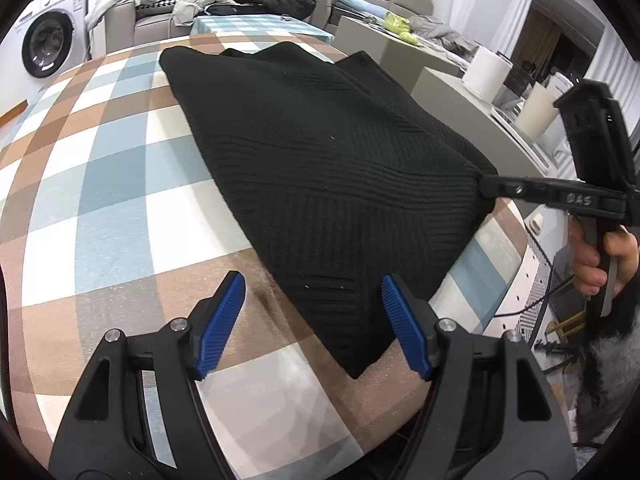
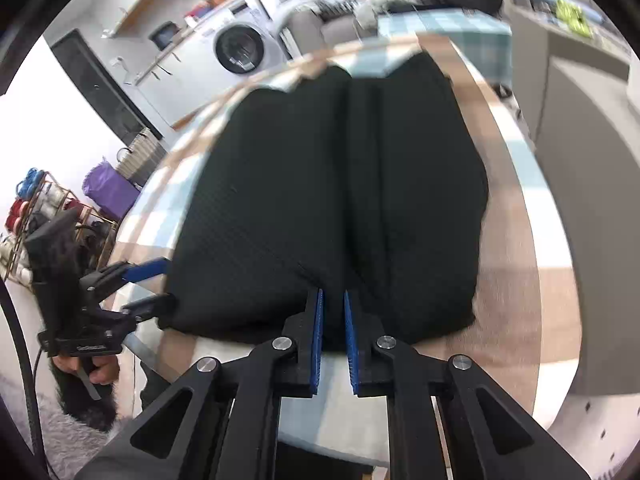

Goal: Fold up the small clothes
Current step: 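Fold the held side over toward the middle with the right tool, then open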

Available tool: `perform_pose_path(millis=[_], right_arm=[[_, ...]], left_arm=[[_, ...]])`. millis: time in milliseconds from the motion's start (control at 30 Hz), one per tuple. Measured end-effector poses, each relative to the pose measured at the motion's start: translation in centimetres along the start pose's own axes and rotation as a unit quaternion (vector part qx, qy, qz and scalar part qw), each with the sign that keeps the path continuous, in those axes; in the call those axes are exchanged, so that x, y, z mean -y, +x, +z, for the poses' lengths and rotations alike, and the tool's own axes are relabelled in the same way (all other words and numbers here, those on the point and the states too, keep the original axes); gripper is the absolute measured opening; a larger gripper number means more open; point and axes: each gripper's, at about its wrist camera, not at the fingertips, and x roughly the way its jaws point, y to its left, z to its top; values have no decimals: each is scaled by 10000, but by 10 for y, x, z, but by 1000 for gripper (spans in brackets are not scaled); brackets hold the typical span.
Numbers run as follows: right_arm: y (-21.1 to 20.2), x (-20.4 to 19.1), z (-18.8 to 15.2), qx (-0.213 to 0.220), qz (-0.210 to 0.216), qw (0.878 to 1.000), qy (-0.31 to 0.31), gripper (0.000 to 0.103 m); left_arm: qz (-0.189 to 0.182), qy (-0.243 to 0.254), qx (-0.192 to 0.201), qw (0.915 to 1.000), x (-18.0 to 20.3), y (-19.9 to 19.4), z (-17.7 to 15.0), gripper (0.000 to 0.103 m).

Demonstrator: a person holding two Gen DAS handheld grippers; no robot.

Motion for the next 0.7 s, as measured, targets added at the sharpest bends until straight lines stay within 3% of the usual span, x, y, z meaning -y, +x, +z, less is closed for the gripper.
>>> perform_pose_path(millis=[100, 200, 300, 400, 467, 500, 600, 700], right_arm=[[-5, 2, 17, 399, -73, 9990, 181, 28], [9, -2, 48, 606, -193, 9978, 160, 30], [44, -6, 85, 406, -126, 9991, 94, 30], [82, -10, 117, 90, -427, 9990, 38, 30], [98, -9, 129, -68, -621, 9980, 42, 24], [102, -10, 134, -73, -677, 9977, -4, 9], [83, -21, 134, 433, -625, 9967, -286, 8], [86, -7, 138, 360, -872, 9955, -36, 7]], left_arm=[[-36, -173, 92, 9998, -8, -4, 3, 69], [65, -256, 172, 9995, -14, -8, 8, 69], [137, -314, 217, 9992, -18, -12, 9, 69], [228, -351, 267, 9988, -22, -17, 9, 69], [254, -391, 280, 9985, -24, -18, 8, 69], [272, -420, 273, 9984, -26, -19, 8, 69], [317, -438, 285, 9981, -27, -19, 8, 69], [291, -455, 287, 9981, -29, -18, 9, 69]])
